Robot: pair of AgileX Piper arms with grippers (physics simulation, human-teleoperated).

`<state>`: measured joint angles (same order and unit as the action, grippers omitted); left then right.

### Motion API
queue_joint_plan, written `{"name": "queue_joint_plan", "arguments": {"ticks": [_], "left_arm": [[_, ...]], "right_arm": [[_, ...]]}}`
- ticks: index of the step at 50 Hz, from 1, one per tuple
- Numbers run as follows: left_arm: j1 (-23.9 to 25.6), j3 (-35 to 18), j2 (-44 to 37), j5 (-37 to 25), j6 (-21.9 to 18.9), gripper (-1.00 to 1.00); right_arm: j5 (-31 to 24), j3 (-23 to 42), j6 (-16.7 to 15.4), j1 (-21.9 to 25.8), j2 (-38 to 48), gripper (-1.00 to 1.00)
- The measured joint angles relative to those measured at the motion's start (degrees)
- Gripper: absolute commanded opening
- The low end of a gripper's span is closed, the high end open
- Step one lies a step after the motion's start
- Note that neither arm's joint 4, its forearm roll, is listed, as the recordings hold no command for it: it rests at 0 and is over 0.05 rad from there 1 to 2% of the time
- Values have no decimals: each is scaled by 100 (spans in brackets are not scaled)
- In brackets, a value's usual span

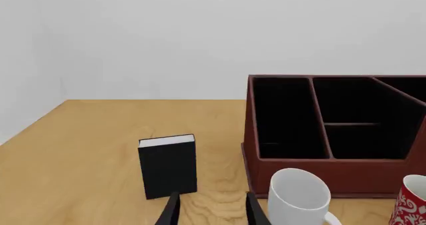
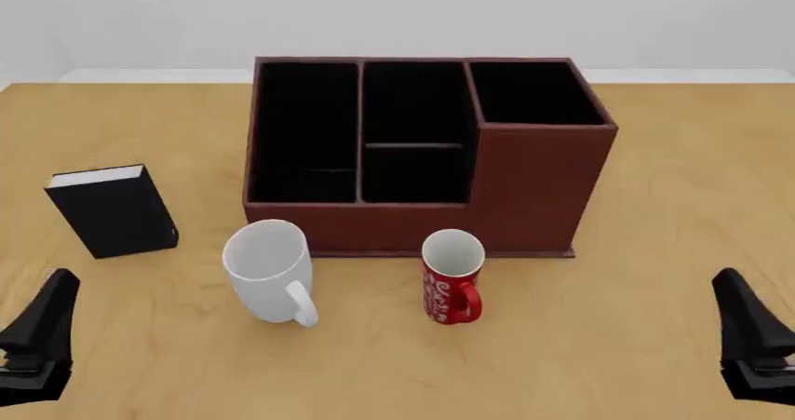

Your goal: Pick up the white mug and place it to the right of the caddy.

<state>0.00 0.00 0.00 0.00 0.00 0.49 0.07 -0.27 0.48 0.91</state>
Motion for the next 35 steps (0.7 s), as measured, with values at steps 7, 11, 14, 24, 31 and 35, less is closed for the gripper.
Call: {"name": "queue_joint_plan", "arguments": {"ticks": [7, 11, 14, 24, 31, 35], "left_arm": [[0, 0, 0, 0, 0, 100], [0, 0, 0, 0, 0, 100], [0, 0, 0, 0, 0, 100], [0, 0, 0, 0, 0, 100], [0, 0, 0, 0, 0, 100], [0, 0, 0, 0, 0, 100]], "right_arm": [[-14, -1, -38, -19, 15, 100], [-51, 15, -50, 9, -16, 100], [-97, 79, -54, 42, -33, 100], [-357, 453, -203, 269, -68, 100], [-642, 857, -429, 542, -74, 100], [-849, 1283, -583, 703, 87, 100]]}}
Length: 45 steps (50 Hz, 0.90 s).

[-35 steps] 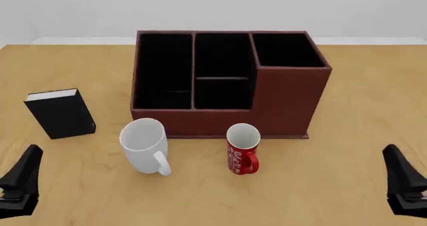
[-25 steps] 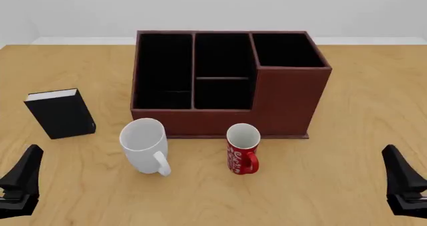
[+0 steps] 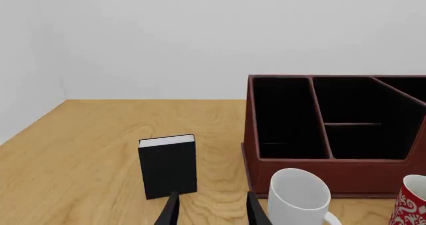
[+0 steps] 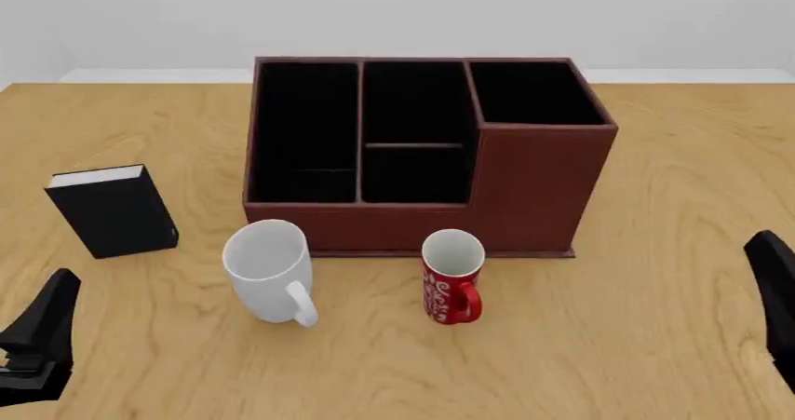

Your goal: Pick up the white mug and place it to the right of the caddy.

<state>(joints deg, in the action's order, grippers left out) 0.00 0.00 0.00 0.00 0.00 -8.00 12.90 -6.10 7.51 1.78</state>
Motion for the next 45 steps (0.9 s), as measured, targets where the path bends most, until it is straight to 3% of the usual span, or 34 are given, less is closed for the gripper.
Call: {"name": "queue_joint_plan", "arguments": {"ticks": [29, 45], "left_arm": [[0, 0, 0, 0, 0, 100], [0, 0, 0, 0, 0, 100]], "right_arm": [[-807, 2245, -1477, 1450, 1893, 100], [-1108, 3080, -1973, 2041, 2939, 100]]}}
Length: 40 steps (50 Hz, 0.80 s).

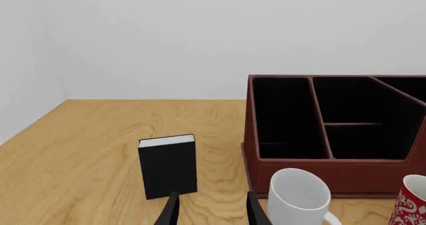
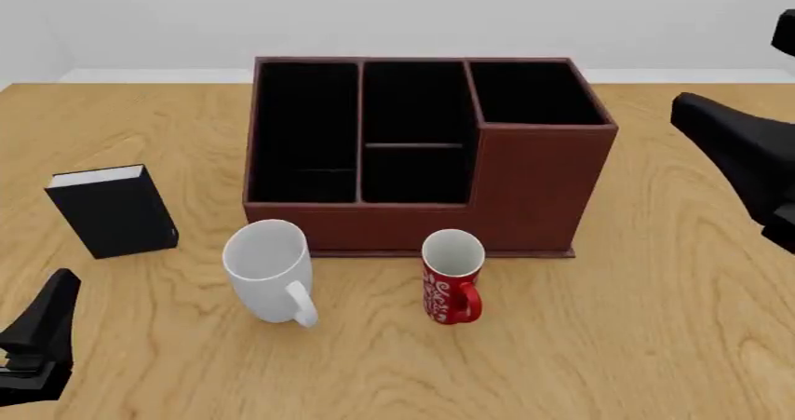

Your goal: Pick up the white mug and place it to the right of the caddy.

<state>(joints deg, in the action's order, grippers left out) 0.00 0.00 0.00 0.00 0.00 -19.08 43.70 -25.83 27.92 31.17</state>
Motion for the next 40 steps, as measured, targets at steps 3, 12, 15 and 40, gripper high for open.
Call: {"name": "queue_joint_plan", "arguments": {"ticks": [3, 12, 15, 40], "left_arm": [[0, 0, 0, 0, 0, 100], [0, 0, 0, 0, 0, 100], [0, 0, 0, 0, 0, 100], [0, 0, 0, 0, 0, 100]], "right_arm": [[-47, 142, -47, 151, 201, 100], [-128, 446, -105, 527, 688, 100], [-148, 541, -75, 641, 824, 100], [-406, 1286, 688, 1213, 1659, 100]]}}
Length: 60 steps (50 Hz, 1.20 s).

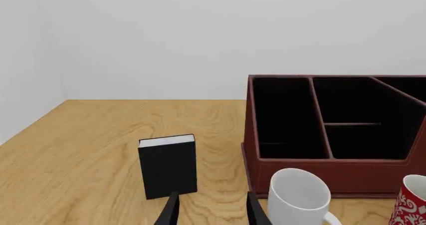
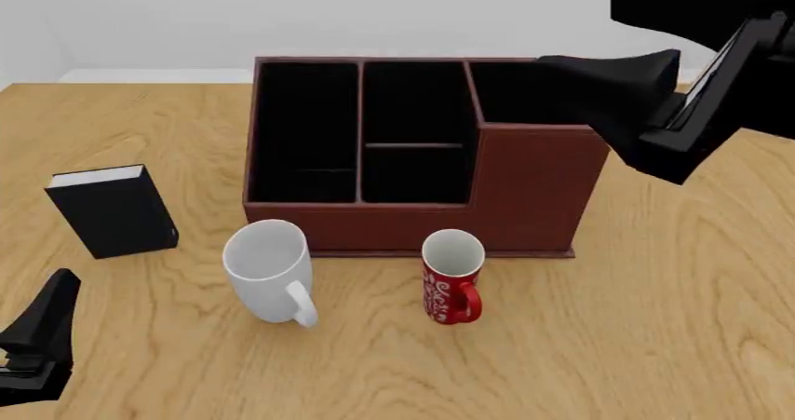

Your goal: Pick up the white mug and place it to the right of the caddy.

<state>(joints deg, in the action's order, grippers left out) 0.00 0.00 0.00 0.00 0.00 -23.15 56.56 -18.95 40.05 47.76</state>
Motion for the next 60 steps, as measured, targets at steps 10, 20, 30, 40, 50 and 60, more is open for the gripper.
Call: {"name": "queue_joint_plan", "arguments": {"ticks": [10, 20, 30, 40, 50, 60], "left_arm": [[0, 0, 0, 0, 0, 100], [0, 0, 0, 0, 0, 100], [0, 0, 0, 0, 0, 100], [0, 0, 0, 0, 0, 100], [0, 0, 0, 0, 0, 100], [0, 0, 0, 0, 0, 100]], "right_arm": [[-31, 221, 262, 374, 492, 100], [14, 408, 587, 710, 1085, 100], [126, 554, 981, 1033, 1683, 100], [237, 688, 1404, 1248, 2198, 100], [467, 681, 1760, 1348, 2677, 100], [739, 579, 2008, 1424, 3079, 100]]}}
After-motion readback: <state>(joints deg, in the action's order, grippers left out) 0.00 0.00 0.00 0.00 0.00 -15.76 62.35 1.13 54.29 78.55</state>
